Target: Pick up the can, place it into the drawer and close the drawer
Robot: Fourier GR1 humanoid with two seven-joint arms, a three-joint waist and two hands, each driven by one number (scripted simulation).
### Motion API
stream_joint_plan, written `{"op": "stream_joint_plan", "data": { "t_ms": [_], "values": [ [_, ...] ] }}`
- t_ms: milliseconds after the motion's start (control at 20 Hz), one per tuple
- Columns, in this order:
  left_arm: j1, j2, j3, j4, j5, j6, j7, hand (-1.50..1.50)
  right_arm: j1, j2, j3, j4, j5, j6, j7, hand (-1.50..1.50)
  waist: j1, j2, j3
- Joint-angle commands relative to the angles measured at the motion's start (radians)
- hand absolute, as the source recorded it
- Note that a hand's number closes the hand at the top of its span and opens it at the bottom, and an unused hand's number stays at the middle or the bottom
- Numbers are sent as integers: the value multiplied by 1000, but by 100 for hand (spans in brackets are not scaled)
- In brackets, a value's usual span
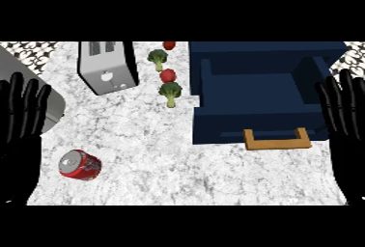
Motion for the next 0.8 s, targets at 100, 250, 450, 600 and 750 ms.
{"op": "stream_joint_plan", "data": {
  "t_ms": [100,250,450,600,750],
  "values": [
    [57,96,8,-75,252,-250,-38,-150,52,4,-3,-57,25,-15,-4,-150,31,27,-1],
    [98,158,-64,-87,399,-443,-58,-150,22,4,-30,-16,34,-33,-8,-150,40,28,-3],
    [210,313,18,14,387,-479,130,-150,131,13,-51,31,23,-64,183,-150,35,32,0],
    [258,363,114,16,498,-546,132,-150,126,28,-29,32,52,-78,187,-150,37,31,0],
    [234,382,191,74,546,-598,133,-150,176,27,-32,-20,30,-57,198,-150,29,31,1]
  ]
}}
